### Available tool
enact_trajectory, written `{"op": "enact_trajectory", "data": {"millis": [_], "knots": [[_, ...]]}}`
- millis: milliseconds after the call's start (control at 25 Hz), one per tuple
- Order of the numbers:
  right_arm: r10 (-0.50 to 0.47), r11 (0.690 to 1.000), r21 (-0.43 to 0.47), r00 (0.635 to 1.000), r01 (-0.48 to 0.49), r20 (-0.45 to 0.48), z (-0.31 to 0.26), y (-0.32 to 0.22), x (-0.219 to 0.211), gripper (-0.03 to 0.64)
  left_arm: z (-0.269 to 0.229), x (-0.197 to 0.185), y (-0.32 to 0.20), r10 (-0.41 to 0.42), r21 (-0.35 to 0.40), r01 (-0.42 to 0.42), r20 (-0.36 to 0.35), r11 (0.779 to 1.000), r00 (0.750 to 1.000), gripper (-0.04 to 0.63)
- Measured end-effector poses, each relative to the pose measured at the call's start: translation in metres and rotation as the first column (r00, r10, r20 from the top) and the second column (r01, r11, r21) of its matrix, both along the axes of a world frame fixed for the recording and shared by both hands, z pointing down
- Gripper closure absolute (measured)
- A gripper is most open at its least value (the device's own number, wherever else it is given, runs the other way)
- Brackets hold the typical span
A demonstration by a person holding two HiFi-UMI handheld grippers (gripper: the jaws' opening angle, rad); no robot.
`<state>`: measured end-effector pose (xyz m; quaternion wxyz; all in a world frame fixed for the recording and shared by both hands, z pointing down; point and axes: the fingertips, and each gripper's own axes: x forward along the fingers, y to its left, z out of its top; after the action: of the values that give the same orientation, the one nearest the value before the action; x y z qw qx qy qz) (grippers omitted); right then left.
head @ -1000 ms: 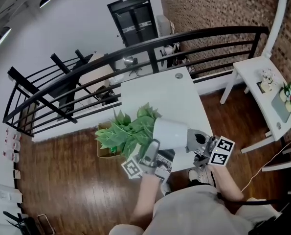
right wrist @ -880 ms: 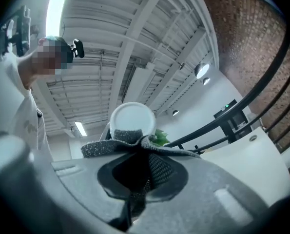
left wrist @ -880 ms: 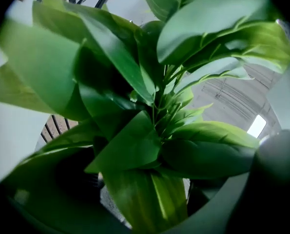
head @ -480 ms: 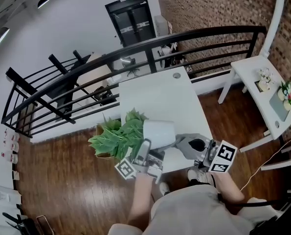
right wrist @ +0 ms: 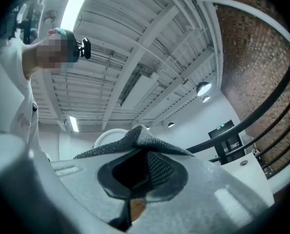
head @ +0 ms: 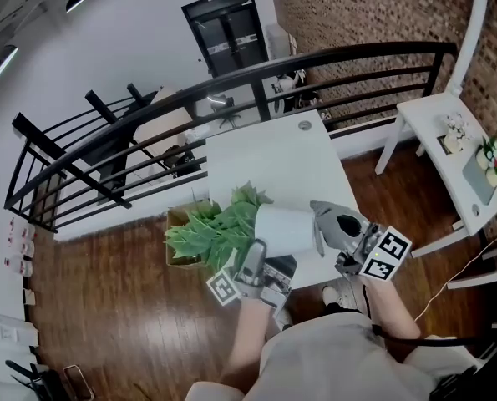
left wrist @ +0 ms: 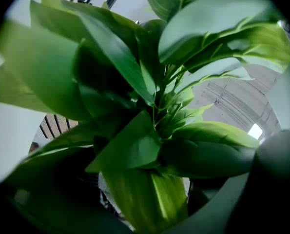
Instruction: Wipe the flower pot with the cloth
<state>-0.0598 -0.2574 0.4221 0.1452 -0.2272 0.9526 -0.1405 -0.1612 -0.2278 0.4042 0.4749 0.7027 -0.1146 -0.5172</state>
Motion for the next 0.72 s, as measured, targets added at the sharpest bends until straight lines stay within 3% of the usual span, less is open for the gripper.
{"op": "enact_trajectory", "data": {"millis": [240, 440, 560, 640, 720], "knots": [[-0.074, 0.996, -0.042, 0.997, 0.073, -0.013, 0.016, 0.027, -0.019, 0.621, 0.012, -0.015, -0.010, -0.056, -0.032, 0.058, 0.056, 0.998, 0.997, 0.046], [-0.129, 0.989, -0.075, 0.992, 0.129, 0.015, 0.023, 0.045, -0.029, 0.621, 0.054, -0.028, -0.023, -0.115, -0.090, 0.139, 0.230, 0.986, 0.966, 0.044], [-0.118, 0.989, -0.087, 0.993, 0.119, 0.007, 0.027, 0.044, -0.023, 0.621, 0.098, -0.042, -0.032, -0.129, -0.125, 0.196, 0.412, 0.973, 0.902, 0.044], [-0.094, 0.991, -0.101, 0.996, 0.092, -0.007, 0.033, 0.043, -0.021, 0.621, 0.130, -0.053, -0.039, -0.125, -0.141, 0.236, 0.541, 0.962, 0.832, 0.044], [-0.064, 0.991, -0.117, 0.998, 0.061, -0.027, 0.041, 0.041, -0.019, 0.621, 0.164, -0.064, -0.047, -0.112, -0.148, 0.275, 0.659, 0.950, 0.744, 0.044]]}}
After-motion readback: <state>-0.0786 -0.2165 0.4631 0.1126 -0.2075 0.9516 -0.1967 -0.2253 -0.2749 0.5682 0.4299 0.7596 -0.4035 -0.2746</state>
